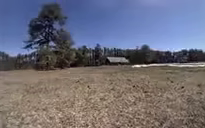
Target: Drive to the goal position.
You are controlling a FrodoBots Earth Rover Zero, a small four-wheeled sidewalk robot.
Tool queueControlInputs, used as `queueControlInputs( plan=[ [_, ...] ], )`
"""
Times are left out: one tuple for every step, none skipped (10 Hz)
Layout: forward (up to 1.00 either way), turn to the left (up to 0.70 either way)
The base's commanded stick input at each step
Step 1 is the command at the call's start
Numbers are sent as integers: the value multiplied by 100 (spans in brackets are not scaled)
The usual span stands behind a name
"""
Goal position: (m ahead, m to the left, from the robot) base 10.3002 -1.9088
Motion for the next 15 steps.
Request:
queueControlInputs(
  plan=[
    [70, 0],
    [70, 0],
    [70, 0],
    [70, 0],
    [70, 0],
    [70, 0],
    [70, 0],
    [70, 0],
    [70, 0],
    [70, 0],
    [70, 0],
    [70, 0],
    [70, 0],
    [70, 0],
    [70, 0]
  ],
)
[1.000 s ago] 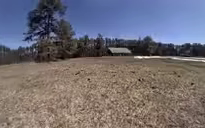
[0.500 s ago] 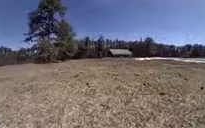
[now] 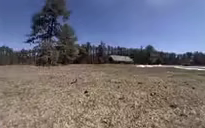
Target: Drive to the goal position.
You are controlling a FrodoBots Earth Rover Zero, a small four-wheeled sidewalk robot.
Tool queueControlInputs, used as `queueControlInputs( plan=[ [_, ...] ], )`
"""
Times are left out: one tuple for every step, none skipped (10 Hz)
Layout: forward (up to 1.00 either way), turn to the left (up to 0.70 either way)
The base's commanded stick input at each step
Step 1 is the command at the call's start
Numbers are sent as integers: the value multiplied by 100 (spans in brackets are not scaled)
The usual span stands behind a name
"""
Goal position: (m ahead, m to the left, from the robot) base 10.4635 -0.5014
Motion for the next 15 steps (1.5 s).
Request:
queueControlInputs(
  plan=[
    [70, 0],
    [70, -3],
    [70, -28],
    [70, -17],
    [70, 0],
    [70, 0],
    [70, 0],
    [70, 0],
    [70, 0],
    [70, 0],
    [70, 0],
    [70, 0],
    [70, 0],
    [70, 0],
    [70, 0]
  ],
)
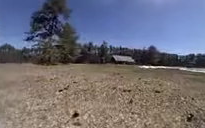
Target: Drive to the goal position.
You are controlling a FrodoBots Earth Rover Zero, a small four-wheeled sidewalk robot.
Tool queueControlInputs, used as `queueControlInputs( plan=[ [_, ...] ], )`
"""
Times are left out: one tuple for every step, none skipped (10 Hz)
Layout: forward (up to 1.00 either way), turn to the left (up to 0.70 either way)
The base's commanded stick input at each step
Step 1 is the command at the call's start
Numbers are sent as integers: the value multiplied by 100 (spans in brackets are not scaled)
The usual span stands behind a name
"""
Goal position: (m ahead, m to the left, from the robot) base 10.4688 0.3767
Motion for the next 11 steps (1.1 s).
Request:
queueControlInputs(
  plan=[
    [70, 0],
    [70, 0],
    [70, 0],
    [70, 0],
    [70, 0],
    [70, 0],
    [70, 0],
    [70, 0],
    [70, 0],
    [70, 0],
    [70, 0]
  ],
)
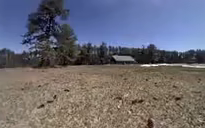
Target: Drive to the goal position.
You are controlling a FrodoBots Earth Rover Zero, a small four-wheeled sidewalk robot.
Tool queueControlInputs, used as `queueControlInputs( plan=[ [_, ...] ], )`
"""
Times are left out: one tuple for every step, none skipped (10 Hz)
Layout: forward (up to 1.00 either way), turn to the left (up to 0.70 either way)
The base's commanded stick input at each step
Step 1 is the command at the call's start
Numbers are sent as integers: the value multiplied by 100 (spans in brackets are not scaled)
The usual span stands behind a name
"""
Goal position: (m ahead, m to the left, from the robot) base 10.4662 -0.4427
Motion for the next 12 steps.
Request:
queueControlInputs(
  plan=[
    [70, 0],
    [70, 0],
    [70, 0],
    [70, 0],
    [70, 0],
    [70, 0],
    [70, 0],
    [70, 0],
    [70, 0],
    [70, 0],
    [70, 0],
    [70, 0]
  ],
)
